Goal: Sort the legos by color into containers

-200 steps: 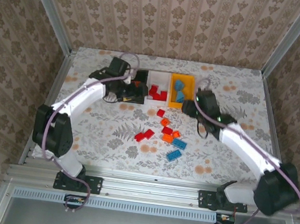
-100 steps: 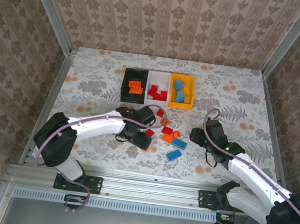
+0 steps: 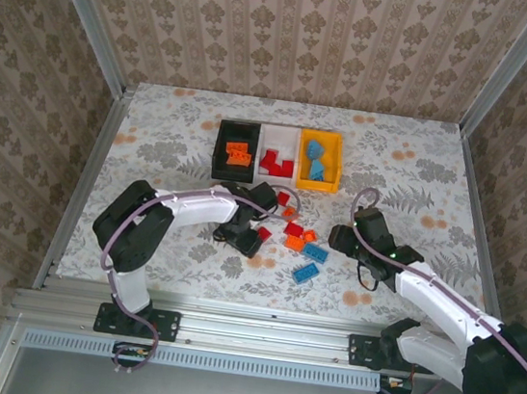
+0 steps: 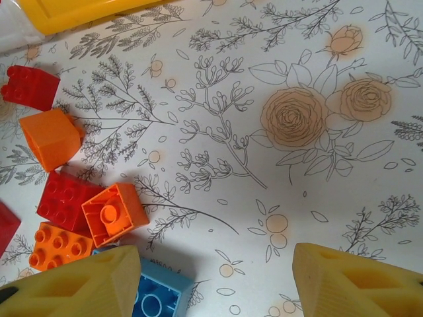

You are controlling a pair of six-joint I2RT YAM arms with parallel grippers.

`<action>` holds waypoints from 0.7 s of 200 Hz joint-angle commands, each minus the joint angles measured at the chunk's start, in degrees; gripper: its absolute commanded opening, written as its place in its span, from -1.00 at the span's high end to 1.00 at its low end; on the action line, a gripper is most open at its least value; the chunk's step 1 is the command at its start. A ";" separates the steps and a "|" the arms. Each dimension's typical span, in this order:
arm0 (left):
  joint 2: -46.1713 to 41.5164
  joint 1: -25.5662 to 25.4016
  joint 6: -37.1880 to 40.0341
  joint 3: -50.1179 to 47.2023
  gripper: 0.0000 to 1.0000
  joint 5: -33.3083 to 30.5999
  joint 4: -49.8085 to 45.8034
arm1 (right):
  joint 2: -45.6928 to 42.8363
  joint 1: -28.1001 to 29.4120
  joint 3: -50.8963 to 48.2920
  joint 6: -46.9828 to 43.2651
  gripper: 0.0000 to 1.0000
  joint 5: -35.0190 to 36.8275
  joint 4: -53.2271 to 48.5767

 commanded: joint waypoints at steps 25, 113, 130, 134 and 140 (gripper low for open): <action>2.07 4.31 0.54 -0.19 -0.15 0.47 7.11 | 0.76 -0.22 1.33 -0.09 -0.27 -2.33 2.01; 1.63 5.19 -1.05 -1.46 0.37 0.84 9.73 | 1.47 -0.18 3.46 0.11 -0.27 -3.11 1.52; 0.01 5.16 -1.32 -1.88 0.44 0.88 9.46 | 1.61 -0.07 3.53 0.22 -0.27 -3.33 1.59; -0.39 5.17 -1.28 -1.90 0.46 0.88 9.36 | 1.69 -0.13 3.62 0.19 -0.27 -3.35 1.63; -1.00 5.14 -1.40 -1.74 0.47 0.82 9.14 | 1.87 -0.13 3.70 0.21 -0.27 -3.41 1.66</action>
